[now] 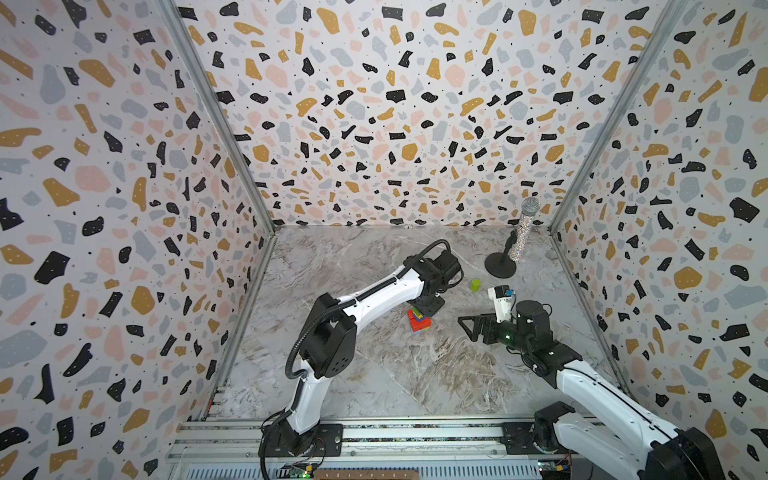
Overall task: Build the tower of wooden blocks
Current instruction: 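Lower the green cube onto the yellow cube atop the stack, then open the left gripper and draw it back from the stack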
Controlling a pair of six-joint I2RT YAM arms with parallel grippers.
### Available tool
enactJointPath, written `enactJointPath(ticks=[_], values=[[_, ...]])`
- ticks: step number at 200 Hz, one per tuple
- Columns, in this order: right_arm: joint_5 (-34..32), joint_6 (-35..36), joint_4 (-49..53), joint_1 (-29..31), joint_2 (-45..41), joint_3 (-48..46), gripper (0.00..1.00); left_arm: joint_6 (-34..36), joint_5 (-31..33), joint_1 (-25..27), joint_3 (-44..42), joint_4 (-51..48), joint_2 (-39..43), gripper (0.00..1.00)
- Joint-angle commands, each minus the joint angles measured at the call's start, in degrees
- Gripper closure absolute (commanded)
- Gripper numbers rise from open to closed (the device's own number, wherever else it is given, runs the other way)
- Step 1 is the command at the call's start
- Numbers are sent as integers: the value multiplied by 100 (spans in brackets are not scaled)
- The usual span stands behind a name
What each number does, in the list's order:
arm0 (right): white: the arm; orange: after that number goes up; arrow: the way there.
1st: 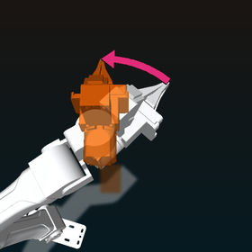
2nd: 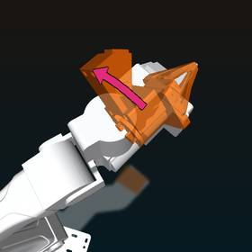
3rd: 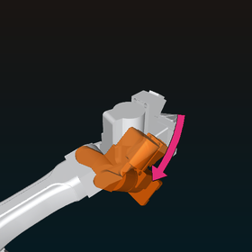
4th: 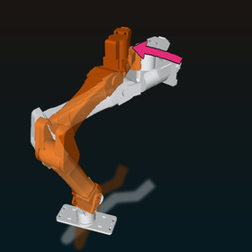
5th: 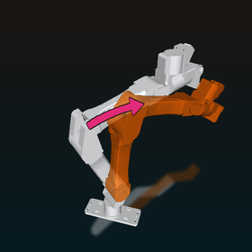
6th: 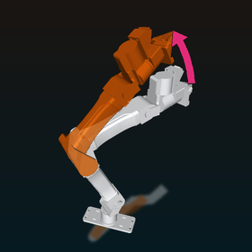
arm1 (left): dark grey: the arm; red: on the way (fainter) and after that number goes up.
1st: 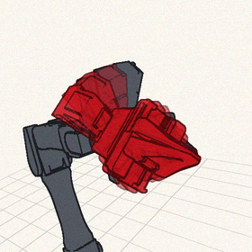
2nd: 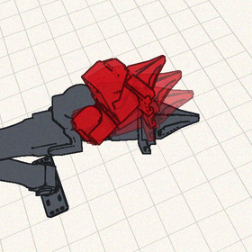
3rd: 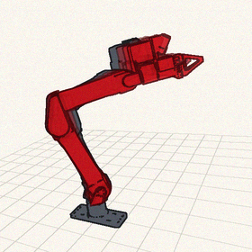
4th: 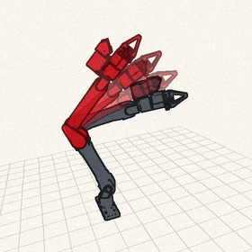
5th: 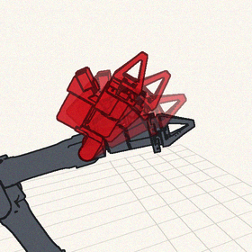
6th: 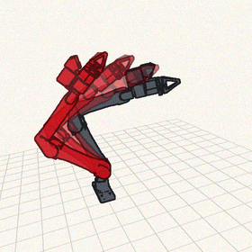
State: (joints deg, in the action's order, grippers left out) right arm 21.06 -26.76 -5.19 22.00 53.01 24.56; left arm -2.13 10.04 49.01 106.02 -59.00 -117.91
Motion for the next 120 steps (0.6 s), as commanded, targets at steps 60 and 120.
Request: enactJointPath(ticks=[60, 120], values=[[62, 21, -87, -29, -64, -21, 1, 29, 53, -41, 261, -64, -118, 62], [77, 22, -89, -29, -54, -21, 1, 13, 70, -42, 305, -81, -74, 50]])
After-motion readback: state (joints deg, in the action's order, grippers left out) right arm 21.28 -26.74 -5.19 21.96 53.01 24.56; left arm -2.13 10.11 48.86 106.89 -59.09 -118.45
